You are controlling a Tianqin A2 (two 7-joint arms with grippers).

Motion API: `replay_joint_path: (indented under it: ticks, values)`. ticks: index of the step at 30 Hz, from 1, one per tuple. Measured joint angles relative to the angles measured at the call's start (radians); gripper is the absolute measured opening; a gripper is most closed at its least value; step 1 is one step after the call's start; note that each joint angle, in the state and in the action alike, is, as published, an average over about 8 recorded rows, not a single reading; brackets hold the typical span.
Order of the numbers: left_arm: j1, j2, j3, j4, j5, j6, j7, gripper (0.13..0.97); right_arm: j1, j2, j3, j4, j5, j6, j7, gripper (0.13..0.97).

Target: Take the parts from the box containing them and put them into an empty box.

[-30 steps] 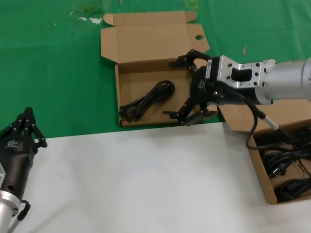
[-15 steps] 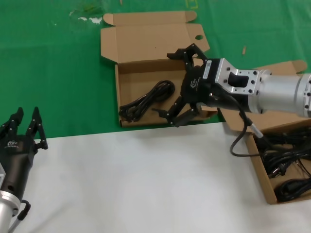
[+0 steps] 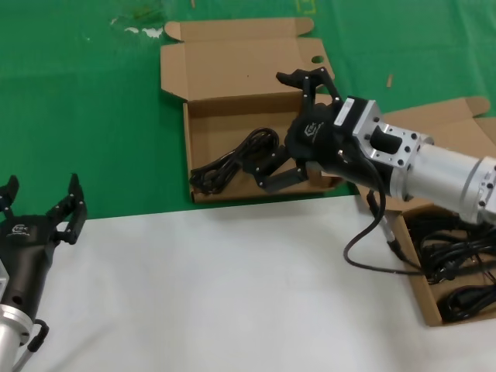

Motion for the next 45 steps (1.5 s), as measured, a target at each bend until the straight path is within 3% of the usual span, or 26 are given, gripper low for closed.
replay_joint_path:
  ticks: [14, 23, 45]
  values:
    - [0.000, 0.000, 0.000, 0.000, 0.000, 0.000, 0.000, 0.772, -0.156, -0.054, 0.084, 0.024, 0.092, 0.191, -0.049, 0.966]
    - [0.000, 0.000, 0.000, 0.000, 0.000, 0.000, 0.000, 0.899, -0.259, -0.088, 0.139, 0.040, 0.152, 0.315, -0.080, 0.966]
    - [0.000, 0.000, 0.000, 0.000, 0.000, 0.000, 0.000, 0.966, -0.504, -0.173, 0.271, 0.079, 0.297, 0.616, -0.157, 0.966]
